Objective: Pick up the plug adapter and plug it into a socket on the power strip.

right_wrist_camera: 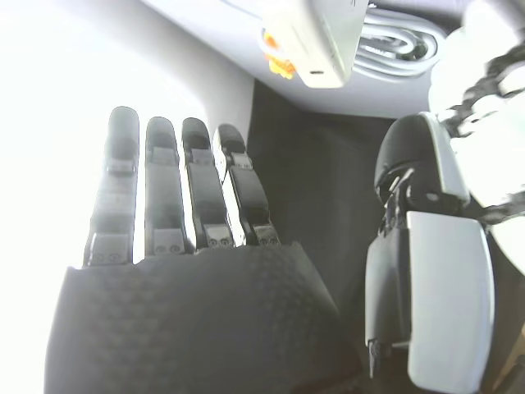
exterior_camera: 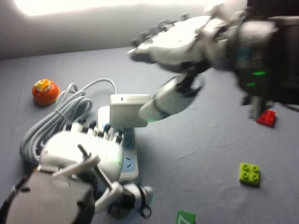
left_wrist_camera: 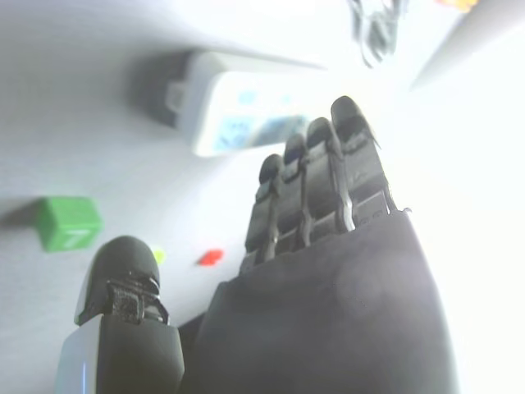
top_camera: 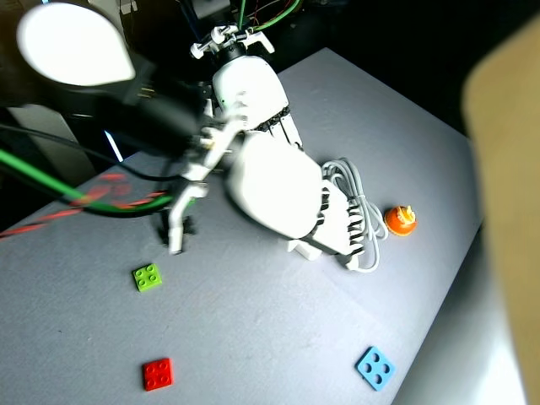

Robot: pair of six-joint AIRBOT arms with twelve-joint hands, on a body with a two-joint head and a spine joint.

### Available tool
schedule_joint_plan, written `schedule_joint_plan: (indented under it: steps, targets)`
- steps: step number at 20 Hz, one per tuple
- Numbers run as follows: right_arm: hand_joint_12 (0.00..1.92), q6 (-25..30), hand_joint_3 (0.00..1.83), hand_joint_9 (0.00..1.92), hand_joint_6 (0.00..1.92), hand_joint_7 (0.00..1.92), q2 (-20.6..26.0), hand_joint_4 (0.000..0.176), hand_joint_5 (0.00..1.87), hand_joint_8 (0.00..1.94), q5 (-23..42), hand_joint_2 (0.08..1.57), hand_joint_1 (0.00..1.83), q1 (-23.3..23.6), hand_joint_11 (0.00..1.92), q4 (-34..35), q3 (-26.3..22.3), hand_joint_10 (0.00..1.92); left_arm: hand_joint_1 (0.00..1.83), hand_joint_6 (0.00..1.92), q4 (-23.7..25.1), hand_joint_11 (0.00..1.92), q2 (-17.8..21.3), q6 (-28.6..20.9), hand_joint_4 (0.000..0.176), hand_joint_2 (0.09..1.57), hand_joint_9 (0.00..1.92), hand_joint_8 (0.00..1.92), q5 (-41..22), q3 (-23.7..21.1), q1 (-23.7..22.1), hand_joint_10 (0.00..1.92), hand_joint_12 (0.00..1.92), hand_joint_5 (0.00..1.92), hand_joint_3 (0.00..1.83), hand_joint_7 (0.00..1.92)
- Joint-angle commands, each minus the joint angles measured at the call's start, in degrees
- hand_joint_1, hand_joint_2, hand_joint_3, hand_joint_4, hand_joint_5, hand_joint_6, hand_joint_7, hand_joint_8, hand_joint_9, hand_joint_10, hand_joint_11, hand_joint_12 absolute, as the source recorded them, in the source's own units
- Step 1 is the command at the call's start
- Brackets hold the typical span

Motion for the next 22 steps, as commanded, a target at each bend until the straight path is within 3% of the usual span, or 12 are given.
schedule_joint_plan:
  steps: [1,8,11,12,14,15,16,17,18,19,20,22]
  targets:
    - [0.36,0.2,0.01,0.09,0.0,0.09,1.4,0.0,0.08,0.0,2.3,1.02,0.39,1.5,0.0,-2.8,-1.3,0.0,0.07,0.0,4.6,0.0,0.6,1.6,0.0,1.2,0.08,0.0,-2.6,0.2,-1.2,0.0,0.34,0.05,0.0,0.09]
    - [0.59,0.1,0.01,0.21,0.01,0.2,13.8,0.0,0.14,0.01,1.1,1.06,0.42,2.0,0.0,-2.6,-11.7,0.01,0.09,0.0,2.2,0.0,1.5,7.6,0.0,1.2,0.12,0.01,-3.2,2.0,-7.4,0.01,0.36,0.07,0.0,0.12]
    - [1.15,-1.2,0.0,0.57,0.02,0.58,16.5,0.0,0.45,0.02,0.6,1.11,0.44,1.3,0.13,-2.6,-14.4,0.06,0.14,0.01,2.2,0.03,1.9,9.1,0.0,1.24,0.36,0.01,-3.2,2.6,-9.8,0.01,0.84,0.39,0.0,0.37]
    - [1.15,-1.3,0.0,0.57,0.02,0.58,16.7,0.0,0.45,0.02,0.0,1.11,0.44,1.1,0.13,-2.6,-14.6,0.06,0.14,0.01,2.2,0.03,2.1,9.3,0.0,1.24,0.36,0.01,-3.2,2.8,-10.5,0.01,0.84,0.39,0.0,0.37]
    - [1.54,0.1,0.0,0.61,0.15,0.86,16.9,0.0,0.73,0.17,0.3,1.18,0.42,0.4,0.43,-2.6,-14.8,0.87,0.22,0.04,2.2,0.4,2.5,10.1,0.0,1.28,0.84,0.05,-3.2,3.3,-12.3,0.13,1.08,0.81,0.0,0.85]
    - [1.69,0.9,0.0,0.66,0.91,0.81,17.1,0.0,0.63,0.8,0.5,1.21,0.42,0.1,0.58,-2.6,-14.7,1.29,0.28,0.06,2.2,0.56,2.5,10.3,0.0,1.28,0.92,0.08,-3.2,3.5,-12.8,0.38,1.19,0.98,0.0,1.01]
    - [1.77,1.4,0.0,0.72,1.32,0.77,17.3,0.0,0.59,1.21,1.2,1.23,0.39,-0.2,0.69,-2.6,-14.7,1.49,0.32,0.07,1.5,0.61,2.5,10.7,0.0,1.28,0.86,0.14,-3.3,3.8,-13.8,0.75,1.3,1.05,0.0,1.07]
    - [1.83,1.5,0.0,0.79,1.5,0.81,17.4,0.0,0.64,1.43,1.8,1.24,0.39,-0.4,0.77,-2.6,-14.6,1.59,0.35,0.23,1.2,0.6,2.5,11.0,0.0,1.28,0.79,0.6,-3.7,4.0,-14.4,1.09,1.46,1.04,0.0,0.95]
    - [1.9,1.8,0.0,0.85,1.75,0.8,17.5,0.0,0.66,1.8,2.3,1.25,0.43,-0.6,0.89,-2.6,-14.6,1.86,0.42,0.96,1.2,0.65,2.6,11.1,0.0,1.27,0.79,1.16,-4.3,4.1,-15.0,1.45,1.69,0.84,0.0,0.87]
    - [1.9,2.1,0.0,0.85,1.75,0.8,17.5,0.0,0.66,1.8,2.8,1.25,0.43,-0.8,0.89,-2.6,-14.6,1.86,0.42,0.96,1.1,0.65,2.6,11.3,0.0,1.27,0.79,1.16,-4.4,4.2,-15.7,1.45,1.69,0.84,0.0,0.87]
    - [1.92,2.5,0.0,0.98,1.91,0.83,17.5,0.0,0.68,1.94,3.1,1.28,0.46,-0.9,1.11,-2.6,-14.6,1.92,0.5,1.69,0.5,0.73,2.7,11.7,0.0,1.29,0.82,1.75,-4.5,4.5,-16.3,1.88,1.91,0.77,0.0,0.85]
    - [1.92,3.1,0.0,1.09,1.92,0.93,17.5,0.0,0.79,1.94,3.4,1.31,0.43,-1.2,1.29,-2.6,-14.6,1.92,0.62,1.91,0.3,0.94,2.9,11.9,0.0,1.26,0.95,1.91,-4.6,4.8,-17.6,1.92,1.92,0.84,0.0,0.92]
